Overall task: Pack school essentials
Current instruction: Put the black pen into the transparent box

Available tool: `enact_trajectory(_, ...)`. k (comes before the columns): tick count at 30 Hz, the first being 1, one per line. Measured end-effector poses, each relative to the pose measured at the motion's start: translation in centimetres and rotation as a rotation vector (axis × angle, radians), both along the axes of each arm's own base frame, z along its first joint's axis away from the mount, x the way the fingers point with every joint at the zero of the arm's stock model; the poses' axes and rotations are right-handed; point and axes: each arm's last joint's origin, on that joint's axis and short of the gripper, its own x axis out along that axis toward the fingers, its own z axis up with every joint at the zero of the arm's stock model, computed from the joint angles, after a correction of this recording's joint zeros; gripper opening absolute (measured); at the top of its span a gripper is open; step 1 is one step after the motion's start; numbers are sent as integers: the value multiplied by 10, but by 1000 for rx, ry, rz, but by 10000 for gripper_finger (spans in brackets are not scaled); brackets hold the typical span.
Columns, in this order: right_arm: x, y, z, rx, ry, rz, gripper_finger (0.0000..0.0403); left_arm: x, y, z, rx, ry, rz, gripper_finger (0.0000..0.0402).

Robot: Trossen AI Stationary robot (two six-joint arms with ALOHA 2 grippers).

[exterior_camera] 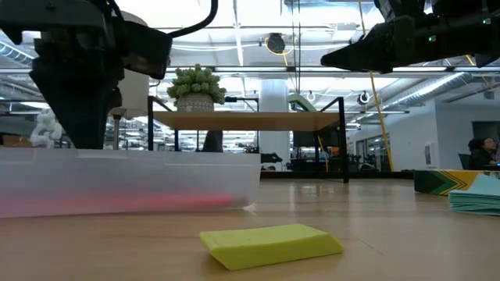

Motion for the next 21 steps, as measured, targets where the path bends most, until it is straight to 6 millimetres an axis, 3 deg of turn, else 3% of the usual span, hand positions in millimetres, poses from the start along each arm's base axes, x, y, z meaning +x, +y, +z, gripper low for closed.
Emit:
enact_trajectory(11,0,0,0,0,0,0,226,3,3,0,32,-33,-17,102)
enact_trajectory(21,0,0,0,0,0,0,226,1,-3,1,-7,-20,-52,28)
